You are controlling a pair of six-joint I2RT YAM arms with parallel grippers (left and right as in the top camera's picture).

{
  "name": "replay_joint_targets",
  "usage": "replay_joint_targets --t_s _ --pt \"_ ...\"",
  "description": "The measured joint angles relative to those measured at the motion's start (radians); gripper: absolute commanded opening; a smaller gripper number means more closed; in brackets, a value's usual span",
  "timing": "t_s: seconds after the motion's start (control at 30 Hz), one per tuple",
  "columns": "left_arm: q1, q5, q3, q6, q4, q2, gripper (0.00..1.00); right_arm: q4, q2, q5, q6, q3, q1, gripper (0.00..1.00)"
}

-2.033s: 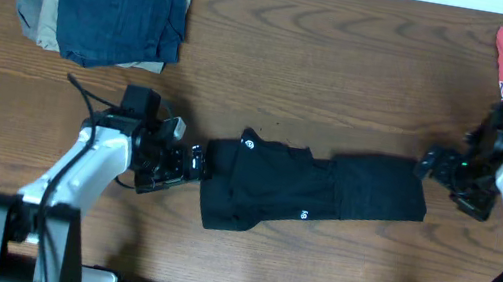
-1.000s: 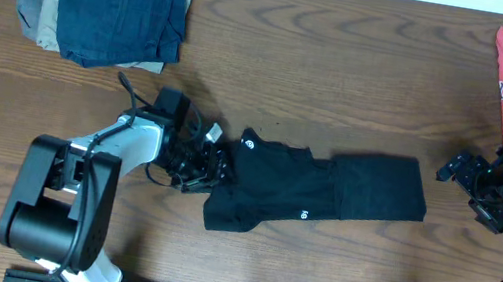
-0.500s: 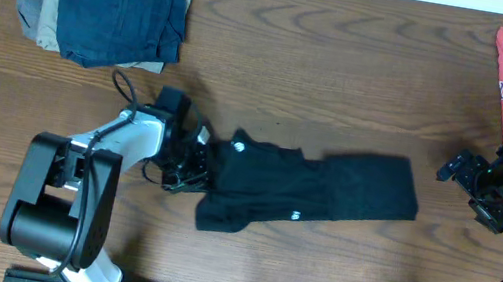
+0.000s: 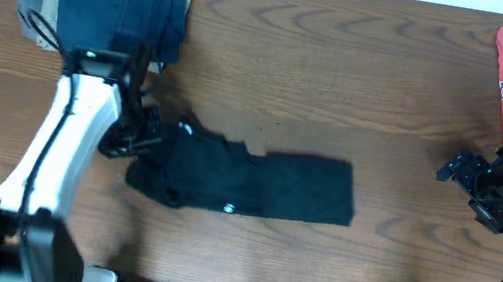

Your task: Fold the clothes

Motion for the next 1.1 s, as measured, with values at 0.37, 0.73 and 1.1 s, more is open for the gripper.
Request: replay_joint_targets --t_s 0.37,0.73,1.1 --pt "-0.183 0.019 0.154 0.003 -0.088 -0.052 0.06 0.000 0.000 0.000 0.000 0.000 0.000 0.99" --pt "-0.463 0.062 0.153 -0.111 0.131 0.002 0.06 0.000 0.000 0.000 0.000 0.000 0.000 0.99" --pt "-0.631 0.112 0.150 -0.206 0.280 0.192 0.06 0.000 0.000 0.000 0.000 0.000 0.000 0.99"
